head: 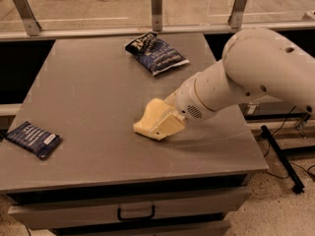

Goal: Move sponge near blue chip bag

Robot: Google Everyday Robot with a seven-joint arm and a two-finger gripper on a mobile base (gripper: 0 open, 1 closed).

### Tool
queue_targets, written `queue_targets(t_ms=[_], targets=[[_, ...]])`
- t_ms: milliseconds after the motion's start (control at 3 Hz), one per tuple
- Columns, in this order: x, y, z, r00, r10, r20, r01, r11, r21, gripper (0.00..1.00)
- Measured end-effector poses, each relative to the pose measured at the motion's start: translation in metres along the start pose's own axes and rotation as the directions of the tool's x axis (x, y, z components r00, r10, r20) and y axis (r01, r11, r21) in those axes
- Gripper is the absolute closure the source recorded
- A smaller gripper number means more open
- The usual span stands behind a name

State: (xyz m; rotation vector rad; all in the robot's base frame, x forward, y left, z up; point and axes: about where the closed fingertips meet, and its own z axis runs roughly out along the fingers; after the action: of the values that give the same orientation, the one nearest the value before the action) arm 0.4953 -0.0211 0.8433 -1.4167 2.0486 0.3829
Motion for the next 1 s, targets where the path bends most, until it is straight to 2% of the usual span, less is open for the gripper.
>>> queue_targets(t_ms=[333,667,1000], targets=[[-0.001,0.001,0.000,1.000,-0.003,-0.001,0.003,1.0000,-0.001,0.87],[-0.003,0.006,-0.003,1.000,0.007,-0.001,-0.007,0.9998,-0.017,1.00],[-0.008,-0.007,-0.004,0.997,0.071,0.011,-0.071,0.9965,-0.043,1.00]])
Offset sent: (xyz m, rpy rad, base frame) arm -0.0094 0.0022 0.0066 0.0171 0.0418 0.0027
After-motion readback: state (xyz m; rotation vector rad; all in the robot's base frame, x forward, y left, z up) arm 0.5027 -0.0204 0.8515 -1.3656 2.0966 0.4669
